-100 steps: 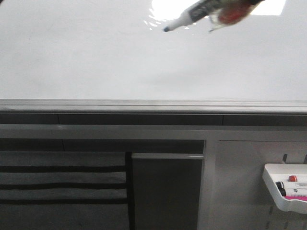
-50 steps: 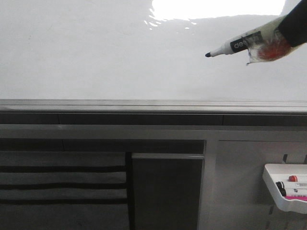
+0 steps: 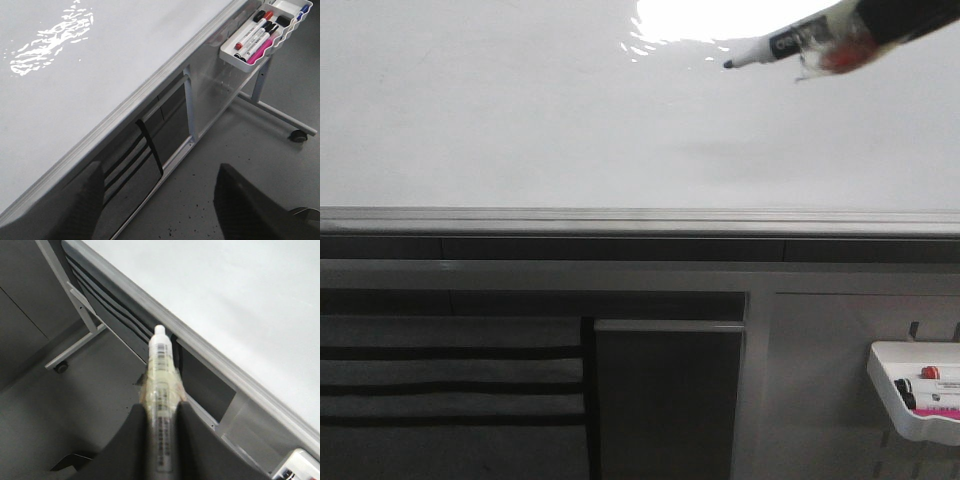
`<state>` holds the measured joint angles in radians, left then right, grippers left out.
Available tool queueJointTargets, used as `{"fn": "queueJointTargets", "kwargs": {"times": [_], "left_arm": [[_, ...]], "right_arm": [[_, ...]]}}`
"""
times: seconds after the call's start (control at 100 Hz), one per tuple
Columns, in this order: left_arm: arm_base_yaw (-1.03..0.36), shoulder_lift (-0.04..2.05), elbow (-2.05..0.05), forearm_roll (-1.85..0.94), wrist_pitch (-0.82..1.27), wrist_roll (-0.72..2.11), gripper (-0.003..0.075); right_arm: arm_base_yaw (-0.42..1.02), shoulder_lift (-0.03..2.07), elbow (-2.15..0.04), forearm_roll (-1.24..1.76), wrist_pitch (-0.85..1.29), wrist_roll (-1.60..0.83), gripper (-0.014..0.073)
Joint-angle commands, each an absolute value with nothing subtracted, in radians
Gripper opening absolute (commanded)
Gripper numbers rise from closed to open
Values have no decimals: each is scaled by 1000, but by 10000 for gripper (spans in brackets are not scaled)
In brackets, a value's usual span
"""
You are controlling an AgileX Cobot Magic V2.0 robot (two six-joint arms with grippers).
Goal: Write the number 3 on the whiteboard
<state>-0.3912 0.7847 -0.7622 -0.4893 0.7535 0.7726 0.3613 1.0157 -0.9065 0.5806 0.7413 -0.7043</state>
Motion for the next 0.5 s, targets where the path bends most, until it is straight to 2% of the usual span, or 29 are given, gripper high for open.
{"fn": "queueJointTargets", "kwargs": {"times": [0.0, 0.21, 0.49], "left_arm": [[-386, 781, -786, -525, 699, 759, 441], [-386, 781, -786, -525, 699, 759, 441], [-386, 781, -786, -525, 697, 759, 441]], "right_arm": [[356, 1087, -1030, 601, 737, -687, 8], [361, 1285, -1225, 529, 778, -655, 8], [406, 1420, -1307, 462, 716, -644, 8]]}}
